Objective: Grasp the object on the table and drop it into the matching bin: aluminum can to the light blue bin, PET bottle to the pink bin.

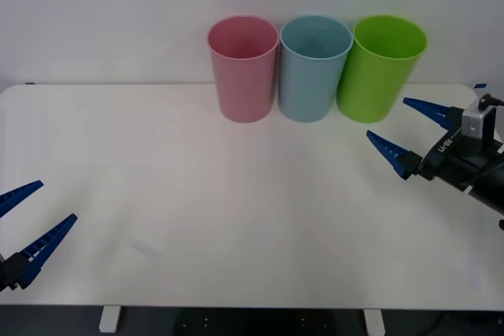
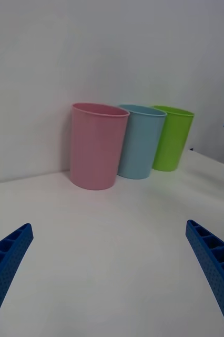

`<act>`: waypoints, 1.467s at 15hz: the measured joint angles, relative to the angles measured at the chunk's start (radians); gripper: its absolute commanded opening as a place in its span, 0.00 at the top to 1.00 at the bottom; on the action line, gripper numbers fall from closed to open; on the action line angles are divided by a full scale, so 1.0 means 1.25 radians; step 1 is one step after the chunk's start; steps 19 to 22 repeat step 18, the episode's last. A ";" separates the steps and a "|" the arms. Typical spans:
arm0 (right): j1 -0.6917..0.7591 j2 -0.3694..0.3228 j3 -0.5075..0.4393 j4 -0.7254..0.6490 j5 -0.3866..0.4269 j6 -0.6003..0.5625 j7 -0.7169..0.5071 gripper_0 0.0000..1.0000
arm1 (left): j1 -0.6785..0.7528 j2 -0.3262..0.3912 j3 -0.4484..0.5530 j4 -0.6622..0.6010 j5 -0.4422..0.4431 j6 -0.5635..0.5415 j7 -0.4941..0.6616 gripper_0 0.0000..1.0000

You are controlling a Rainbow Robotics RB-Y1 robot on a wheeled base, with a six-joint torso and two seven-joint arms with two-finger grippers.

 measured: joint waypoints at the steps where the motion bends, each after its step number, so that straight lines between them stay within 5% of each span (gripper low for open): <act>1: 0.024 0.000 -0.019 -0.001 -0.004 -0.029 0.011 0.00 | 0.000 0.000 0.000 0.000 0.000 0.000 0.000 0.00; 6: 0.161 0.000 -0.112 -0.032 -0.038 -0.155 0.021 0.00 | 0.000 0.000 0.000 0.000 0.000 0.000 0.000 0.00; 11: 0.295 0.023 -0.178 -0.104 -0.070 -0.176 0.026 0.00 | 0.000 0.000 0.000 0.000 0.000 0.000 0.000 0.00; 22: 0.311 0.051 -0.186 -0.113 -0.057 -0.178 0.028 0.00 | 0.000 0.000 0.000 0.000 0.000 0.000 0.000 0.00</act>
